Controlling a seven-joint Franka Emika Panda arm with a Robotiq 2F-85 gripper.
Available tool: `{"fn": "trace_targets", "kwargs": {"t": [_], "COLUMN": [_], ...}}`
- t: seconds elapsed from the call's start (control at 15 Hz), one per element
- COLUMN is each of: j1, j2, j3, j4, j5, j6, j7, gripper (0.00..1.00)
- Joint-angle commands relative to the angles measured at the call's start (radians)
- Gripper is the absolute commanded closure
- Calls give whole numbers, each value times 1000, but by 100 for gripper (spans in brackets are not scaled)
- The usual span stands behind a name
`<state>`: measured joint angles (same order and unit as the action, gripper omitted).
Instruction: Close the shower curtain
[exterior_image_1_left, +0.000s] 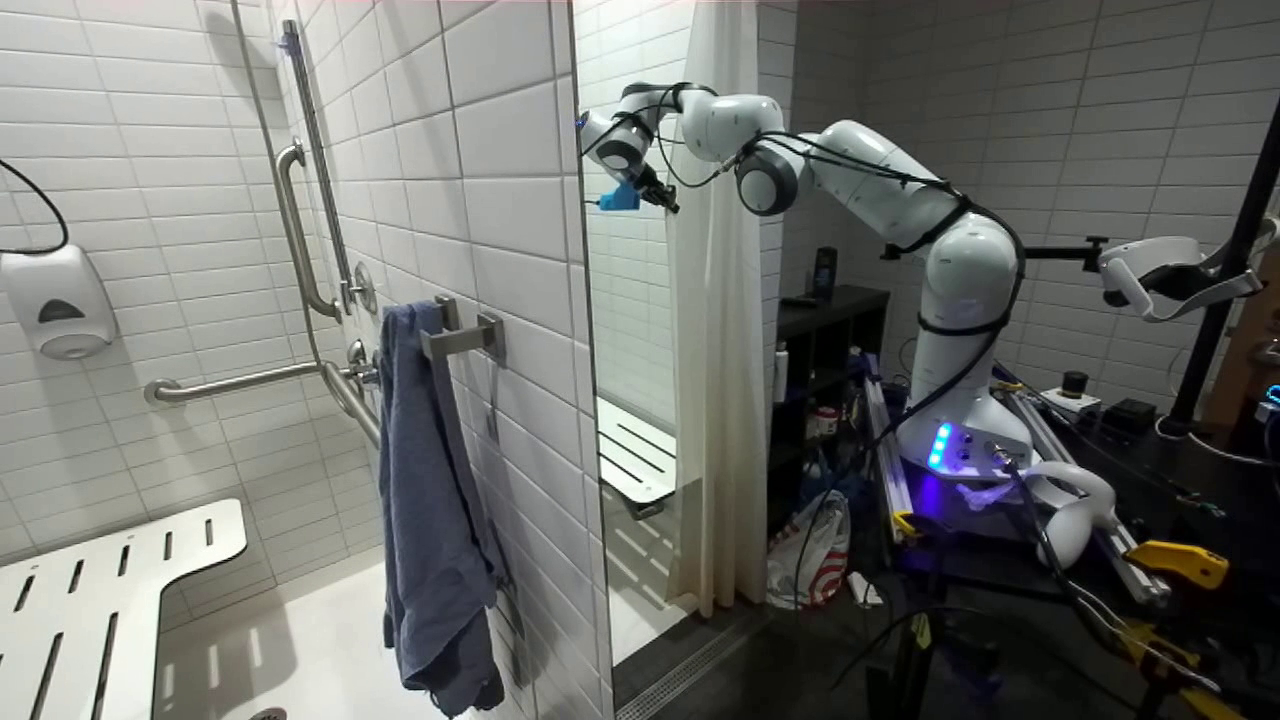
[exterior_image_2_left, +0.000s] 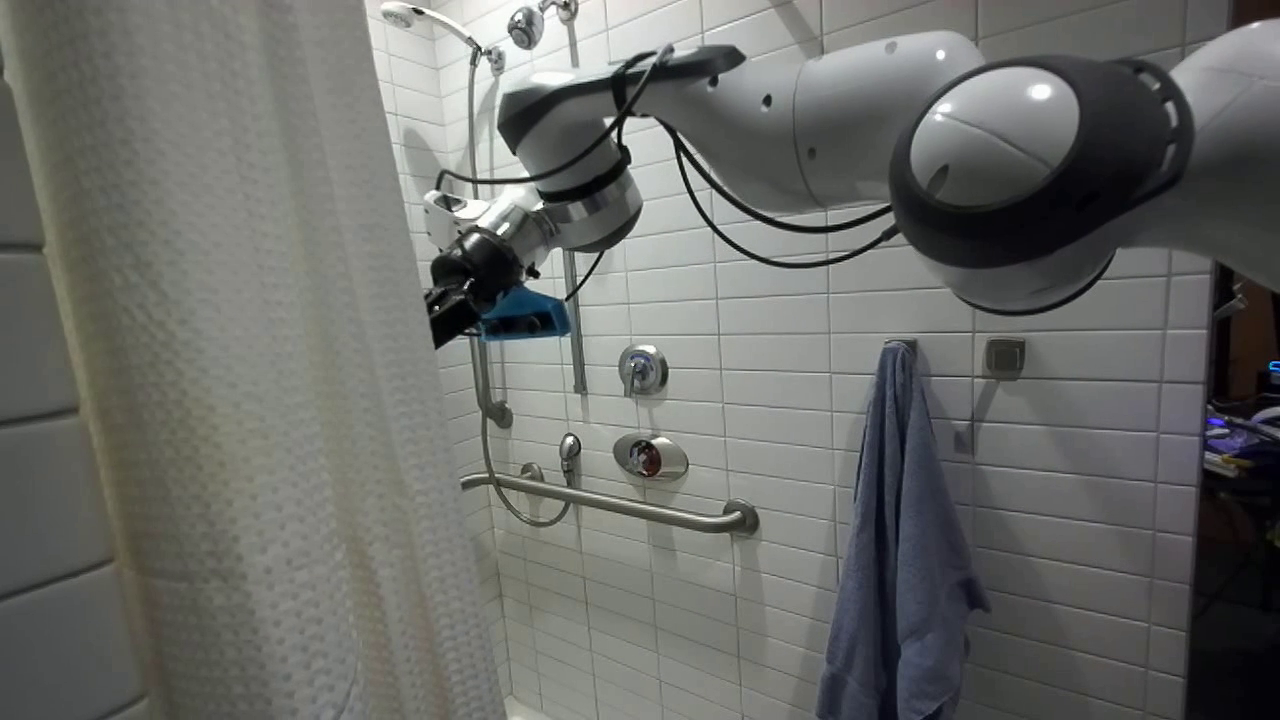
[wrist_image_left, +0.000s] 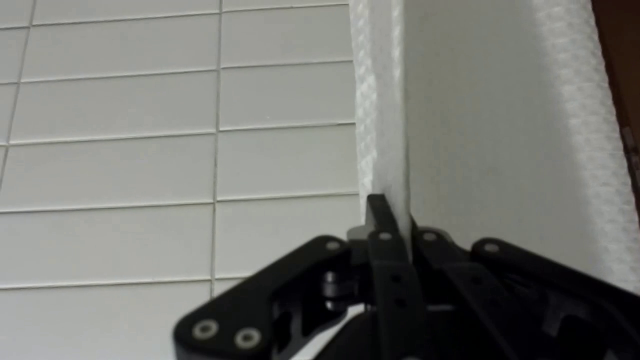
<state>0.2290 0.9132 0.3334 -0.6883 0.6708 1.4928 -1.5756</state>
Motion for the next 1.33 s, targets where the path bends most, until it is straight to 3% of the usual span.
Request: {"fn": "trace_targets", "kwargs": {"t": [0.0, 1.27], "j1": [11, 15], "j2": [-28, -136], "j3": [-35, -197], "j4": [0, -21], "j5": [-34, -208], "j6": [34, 101], "j7": [61, 391], "gripper": [100, 100]}}
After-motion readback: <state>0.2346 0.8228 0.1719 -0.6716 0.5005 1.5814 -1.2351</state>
